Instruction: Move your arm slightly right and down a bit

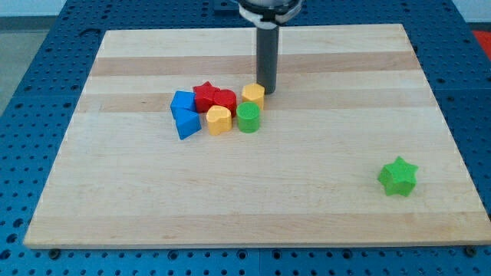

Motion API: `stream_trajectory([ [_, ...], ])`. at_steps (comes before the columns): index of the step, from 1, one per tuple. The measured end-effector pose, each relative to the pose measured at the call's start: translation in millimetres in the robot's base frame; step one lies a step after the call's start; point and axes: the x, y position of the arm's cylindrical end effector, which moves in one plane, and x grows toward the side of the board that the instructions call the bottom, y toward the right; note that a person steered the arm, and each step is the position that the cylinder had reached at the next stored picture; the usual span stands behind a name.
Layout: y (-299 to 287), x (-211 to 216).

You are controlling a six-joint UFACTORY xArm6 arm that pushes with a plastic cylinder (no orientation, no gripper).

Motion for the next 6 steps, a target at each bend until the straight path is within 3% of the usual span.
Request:
stream_trajectory([
  [2, -36.7, 31.3],
  [5, 109.9, 20.7],
  [6, 115.6, 38.7],
])
